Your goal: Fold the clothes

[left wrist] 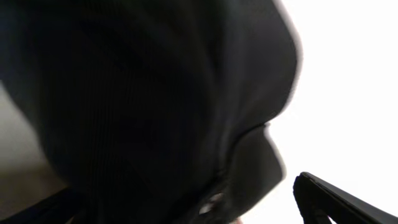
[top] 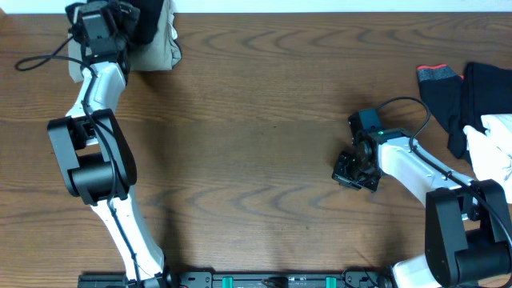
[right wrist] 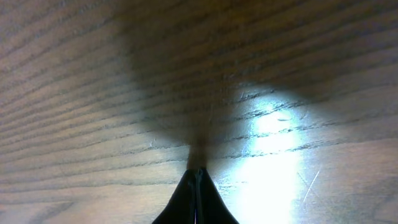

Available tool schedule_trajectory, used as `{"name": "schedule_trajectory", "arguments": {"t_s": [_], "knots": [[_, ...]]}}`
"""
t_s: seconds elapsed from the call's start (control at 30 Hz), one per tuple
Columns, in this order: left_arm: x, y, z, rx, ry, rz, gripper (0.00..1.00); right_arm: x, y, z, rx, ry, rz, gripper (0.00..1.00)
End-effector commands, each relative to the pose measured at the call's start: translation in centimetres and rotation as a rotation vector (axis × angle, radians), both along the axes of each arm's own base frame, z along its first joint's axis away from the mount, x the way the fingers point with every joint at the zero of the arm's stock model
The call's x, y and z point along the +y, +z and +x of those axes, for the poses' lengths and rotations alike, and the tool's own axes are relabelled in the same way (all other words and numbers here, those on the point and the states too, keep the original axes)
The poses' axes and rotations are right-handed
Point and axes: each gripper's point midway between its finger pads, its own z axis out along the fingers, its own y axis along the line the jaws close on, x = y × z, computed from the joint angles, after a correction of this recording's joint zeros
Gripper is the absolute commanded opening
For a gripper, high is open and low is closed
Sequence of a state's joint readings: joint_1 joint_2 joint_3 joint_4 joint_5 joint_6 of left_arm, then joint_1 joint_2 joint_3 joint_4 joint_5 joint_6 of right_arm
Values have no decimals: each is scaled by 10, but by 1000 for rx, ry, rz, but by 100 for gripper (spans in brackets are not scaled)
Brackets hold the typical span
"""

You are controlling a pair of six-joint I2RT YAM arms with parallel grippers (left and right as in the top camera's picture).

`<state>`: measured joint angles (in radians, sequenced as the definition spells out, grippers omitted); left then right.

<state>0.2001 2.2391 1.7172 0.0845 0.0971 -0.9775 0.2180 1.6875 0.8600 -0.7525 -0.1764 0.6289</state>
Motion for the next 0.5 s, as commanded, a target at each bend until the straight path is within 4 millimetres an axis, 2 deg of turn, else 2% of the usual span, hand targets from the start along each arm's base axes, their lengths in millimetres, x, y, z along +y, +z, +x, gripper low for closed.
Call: {"name": "schedule_trajectory", "arguments": {"t_s": [0.0,0.2,0.33,0.47], "knots": [[5,21,-3,-4,-17,85,98,-11,-20,-26,97,16,-37,1],[7,28,-18,52,-1,95,98,-10,-20,-23,84,17,-35,2],[11,29,-39,143,30,114,98,-10,-20,-23,82,18,-34,2],[7,49,-56,198,-55,240,98,-10,-20,-22,81,22,-34,3]]}}
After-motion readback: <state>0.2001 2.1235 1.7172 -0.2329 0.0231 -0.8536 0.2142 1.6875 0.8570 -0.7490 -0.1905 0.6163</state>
